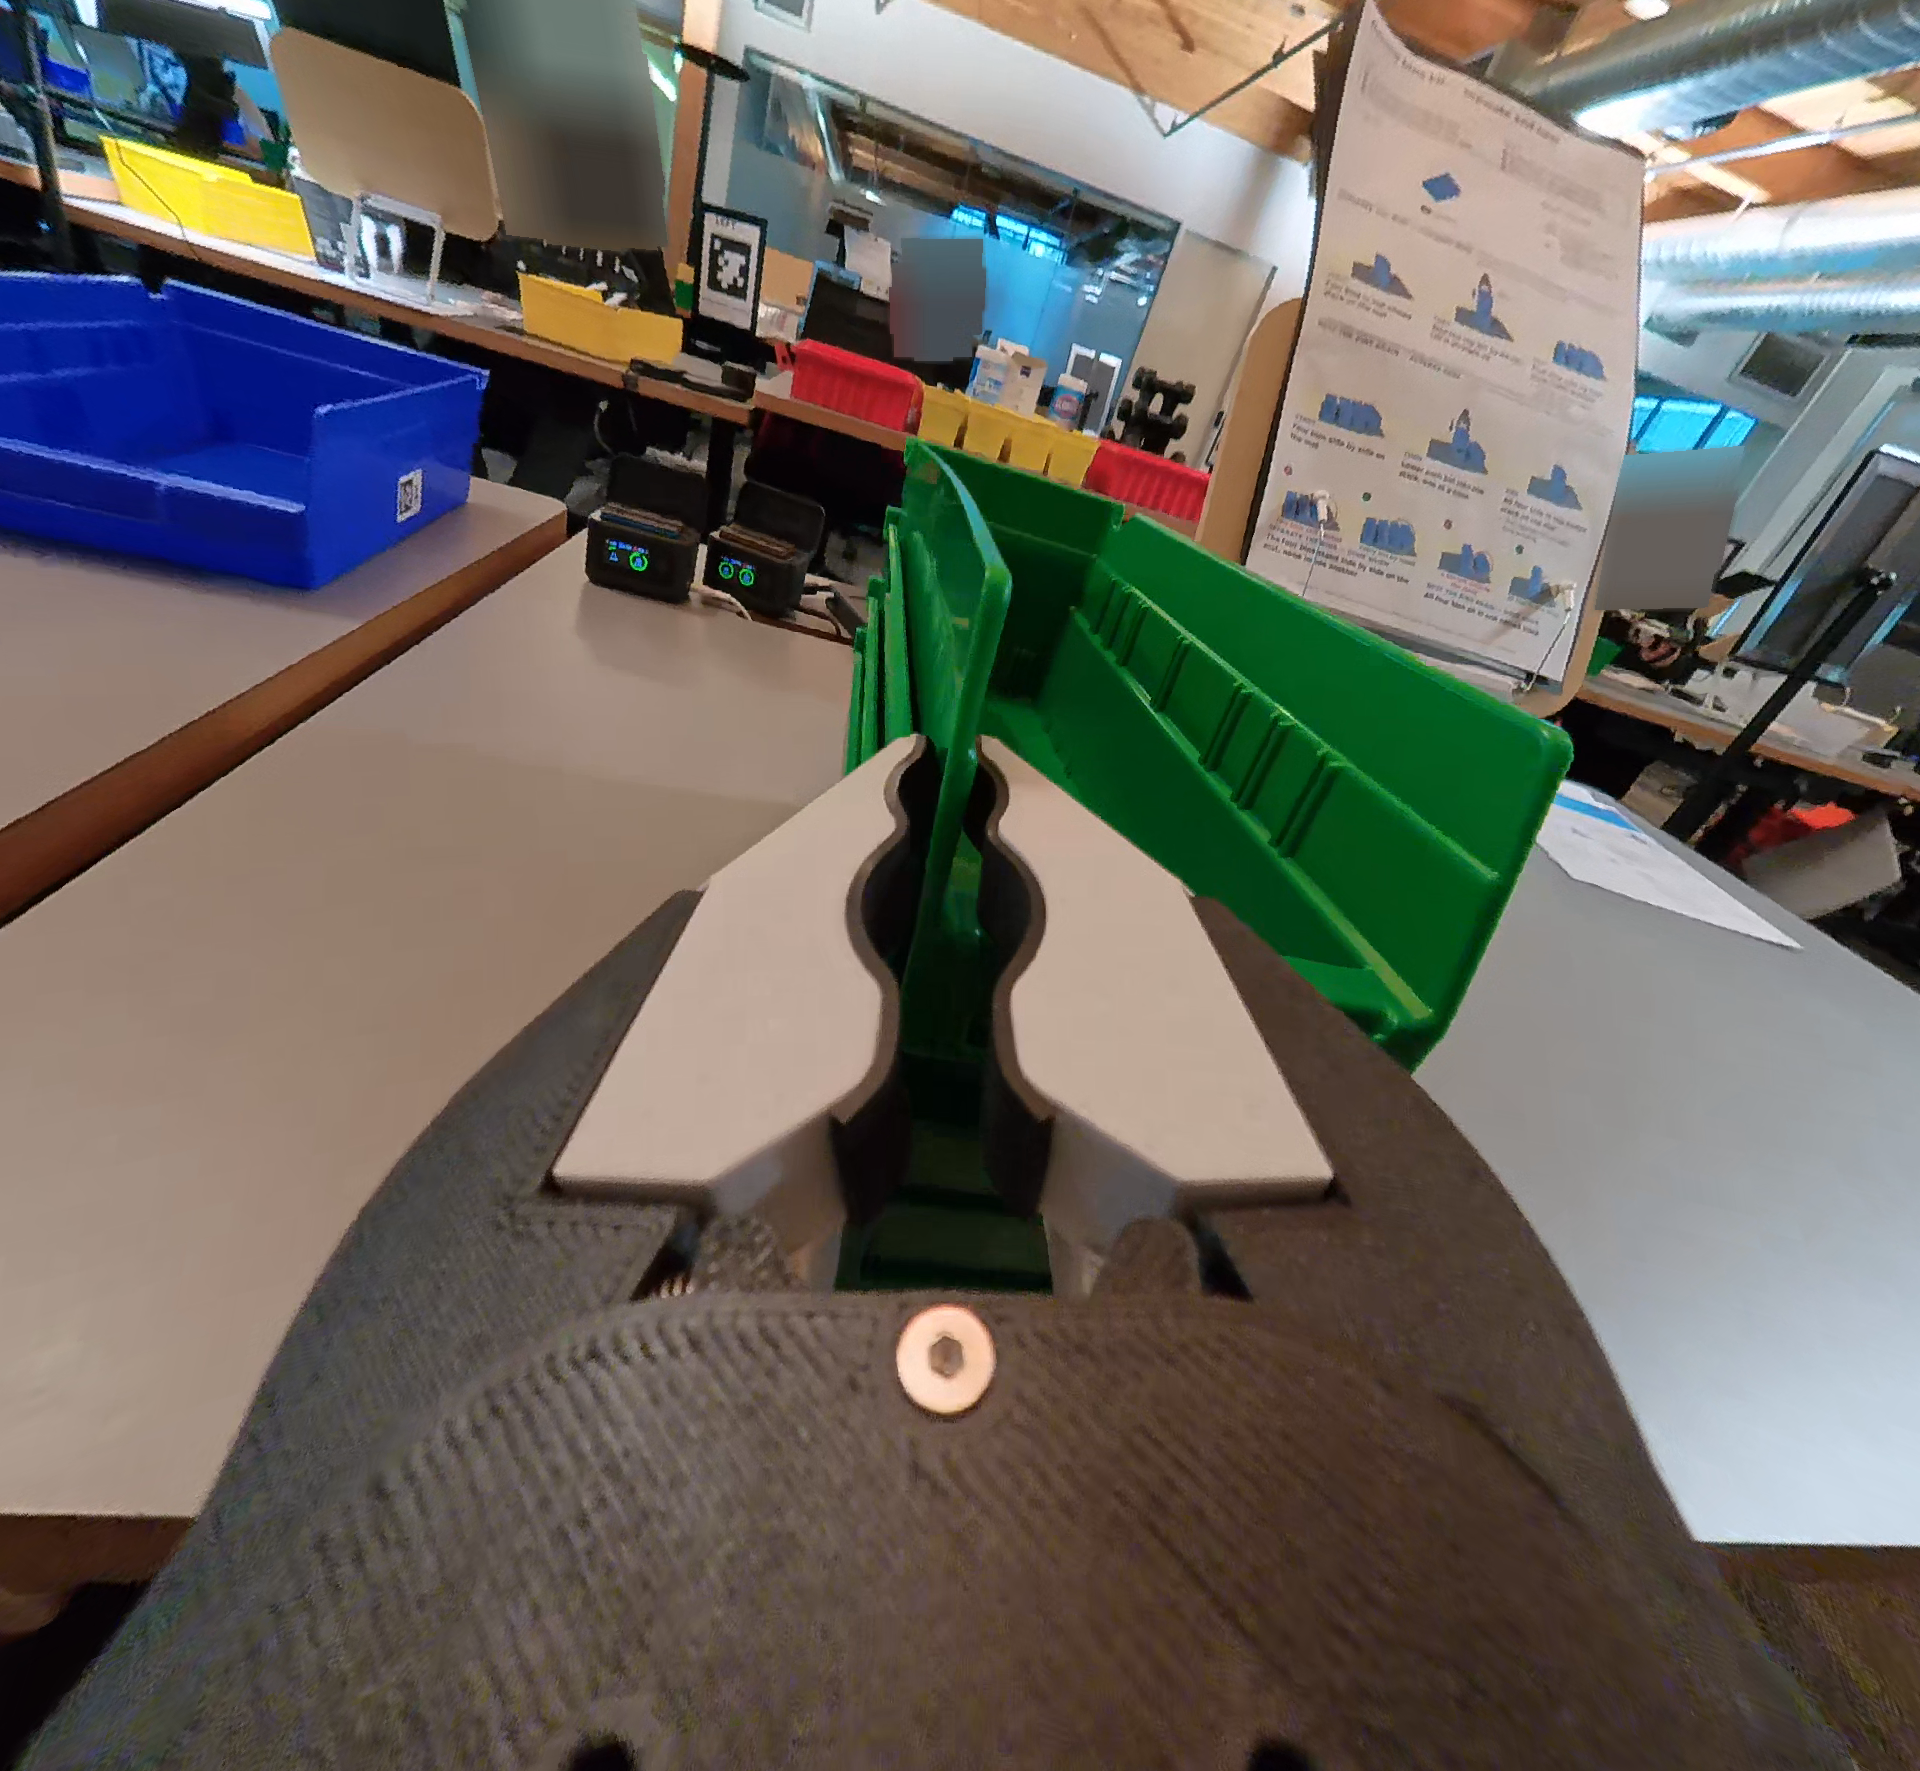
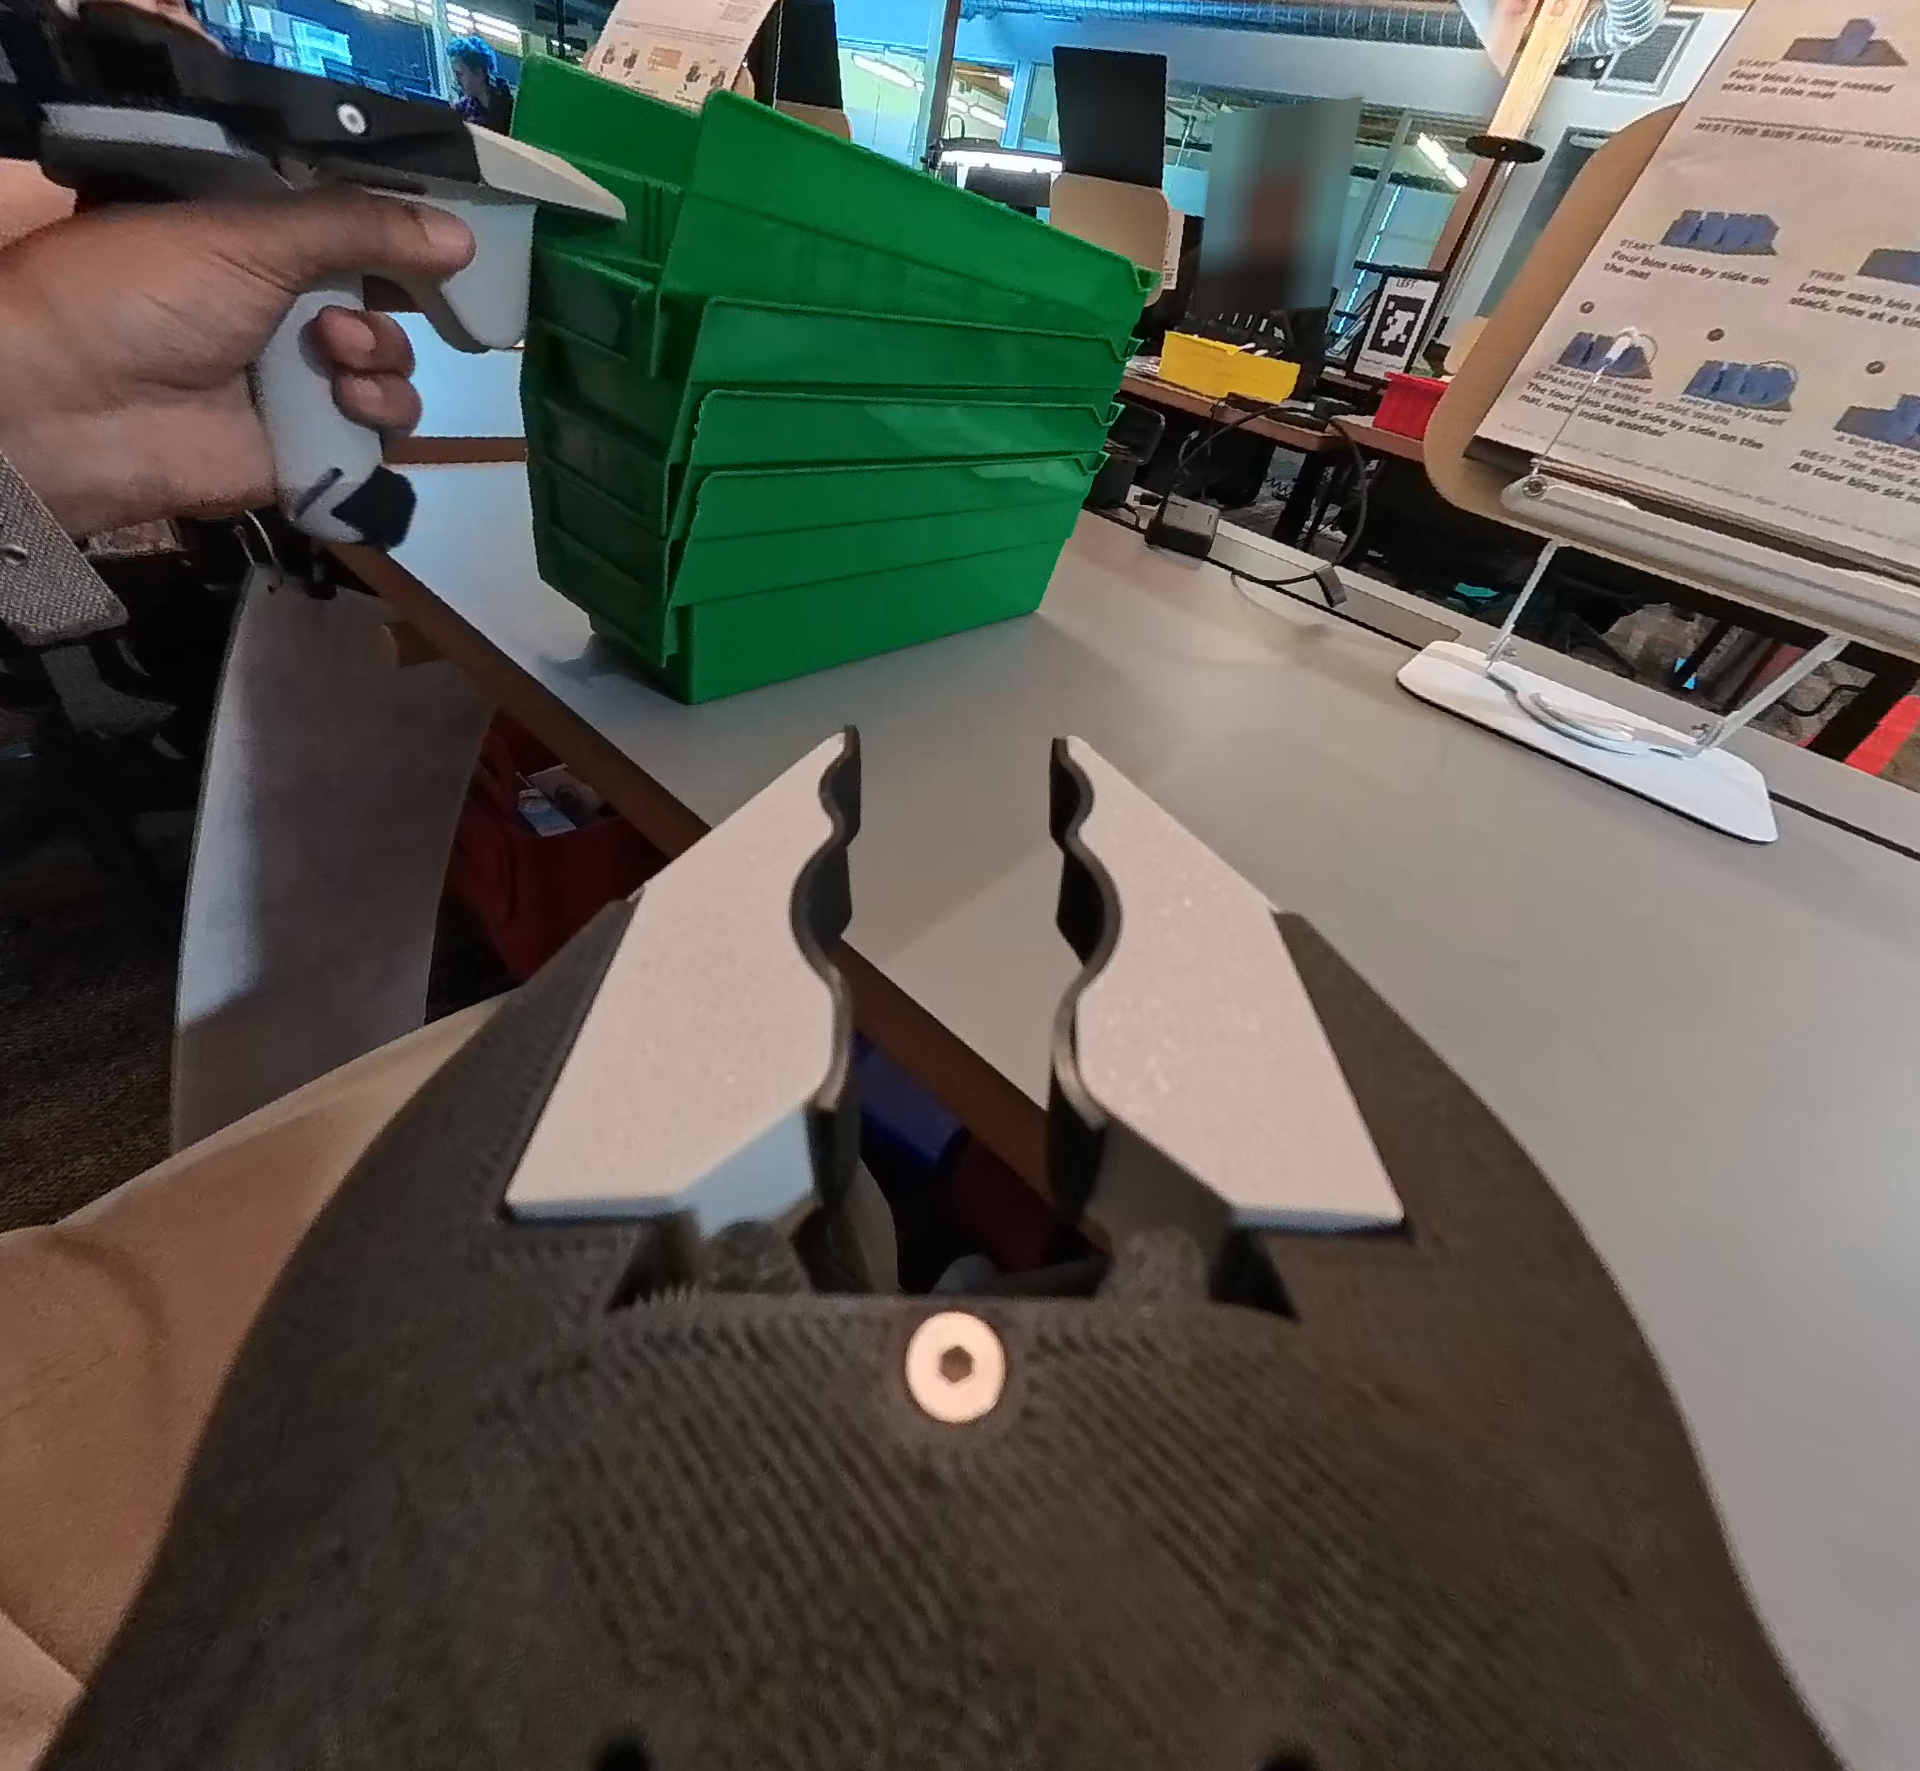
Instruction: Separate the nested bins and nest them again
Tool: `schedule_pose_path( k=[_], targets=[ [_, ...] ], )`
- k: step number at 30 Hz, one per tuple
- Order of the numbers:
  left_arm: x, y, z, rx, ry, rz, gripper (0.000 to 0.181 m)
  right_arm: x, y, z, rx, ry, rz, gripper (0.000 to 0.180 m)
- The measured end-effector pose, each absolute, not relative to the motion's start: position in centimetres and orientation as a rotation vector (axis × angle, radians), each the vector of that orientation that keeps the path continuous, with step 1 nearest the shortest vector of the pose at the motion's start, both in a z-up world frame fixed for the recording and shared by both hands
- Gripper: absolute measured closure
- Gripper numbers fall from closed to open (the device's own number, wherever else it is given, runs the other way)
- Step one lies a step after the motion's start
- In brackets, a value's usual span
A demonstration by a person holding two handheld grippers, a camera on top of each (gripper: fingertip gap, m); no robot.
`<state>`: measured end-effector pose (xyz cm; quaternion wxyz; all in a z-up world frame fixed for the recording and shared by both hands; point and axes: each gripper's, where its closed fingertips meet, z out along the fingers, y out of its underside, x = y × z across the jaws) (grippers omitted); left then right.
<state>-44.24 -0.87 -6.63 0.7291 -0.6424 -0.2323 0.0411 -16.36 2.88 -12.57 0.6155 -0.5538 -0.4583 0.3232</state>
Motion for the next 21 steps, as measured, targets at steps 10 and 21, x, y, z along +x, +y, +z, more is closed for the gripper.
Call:
schedule_pose_path(
  k=[10,21],
  targets=[
    [-44.1,-1.0,-6.0,-1.339,-0.462,0.121,0.179,-16.4,2.9,-12.7,-1.280,-1.058,0.746,0.144],
    [-44.0,-1.1,-7.0,-1.305,-0.458,0.130,0.179,-16.4,2.9,-12.7,-1.271,-1.066,0.734,0.144]
  ],
)
